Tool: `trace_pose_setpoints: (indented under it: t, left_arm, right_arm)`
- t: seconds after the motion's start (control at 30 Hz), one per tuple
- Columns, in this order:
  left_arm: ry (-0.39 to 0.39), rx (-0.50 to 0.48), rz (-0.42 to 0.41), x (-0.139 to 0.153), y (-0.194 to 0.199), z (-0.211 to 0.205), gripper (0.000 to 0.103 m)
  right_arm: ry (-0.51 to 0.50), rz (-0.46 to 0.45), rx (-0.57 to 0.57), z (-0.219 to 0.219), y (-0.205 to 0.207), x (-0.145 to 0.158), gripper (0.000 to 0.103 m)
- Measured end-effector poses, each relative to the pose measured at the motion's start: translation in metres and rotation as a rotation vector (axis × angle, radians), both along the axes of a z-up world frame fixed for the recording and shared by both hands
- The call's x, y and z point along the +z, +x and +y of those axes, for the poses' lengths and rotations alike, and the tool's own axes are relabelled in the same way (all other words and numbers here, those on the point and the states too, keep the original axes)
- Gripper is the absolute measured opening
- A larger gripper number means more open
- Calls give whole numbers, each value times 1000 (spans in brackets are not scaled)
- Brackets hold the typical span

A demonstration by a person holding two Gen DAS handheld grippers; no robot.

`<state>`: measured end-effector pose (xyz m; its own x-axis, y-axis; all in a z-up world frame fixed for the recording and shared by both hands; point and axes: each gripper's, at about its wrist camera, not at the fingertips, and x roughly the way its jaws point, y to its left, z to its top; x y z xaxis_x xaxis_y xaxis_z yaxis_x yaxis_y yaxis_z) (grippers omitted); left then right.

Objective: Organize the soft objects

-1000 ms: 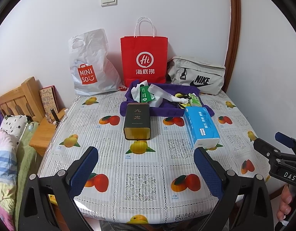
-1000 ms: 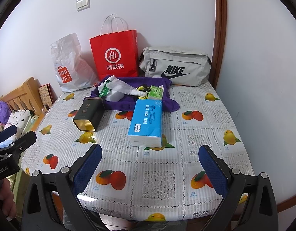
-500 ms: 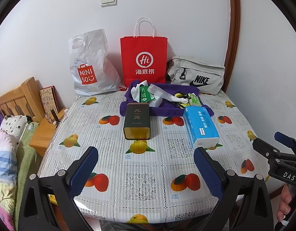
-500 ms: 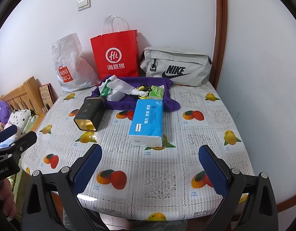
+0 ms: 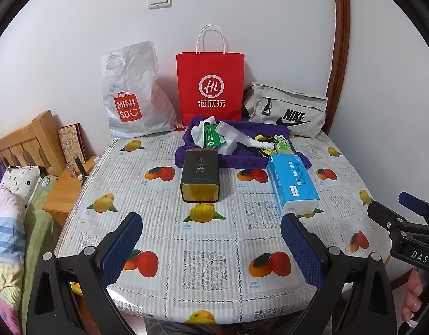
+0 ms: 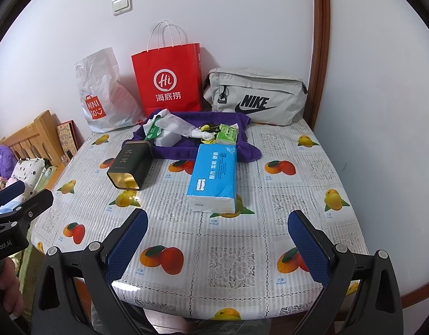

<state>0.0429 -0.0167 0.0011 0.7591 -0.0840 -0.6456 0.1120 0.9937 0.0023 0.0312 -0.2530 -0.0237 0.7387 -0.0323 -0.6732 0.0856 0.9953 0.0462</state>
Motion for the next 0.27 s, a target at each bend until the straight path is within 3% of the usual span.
trace_pose_setpoints:
  t: [0.27]
  left_arm:
    - [16, 12, -10, -1, 0, 0, 100]
  right_arm:
    - [-2, 1, -2, 1, 0, 1, 99]
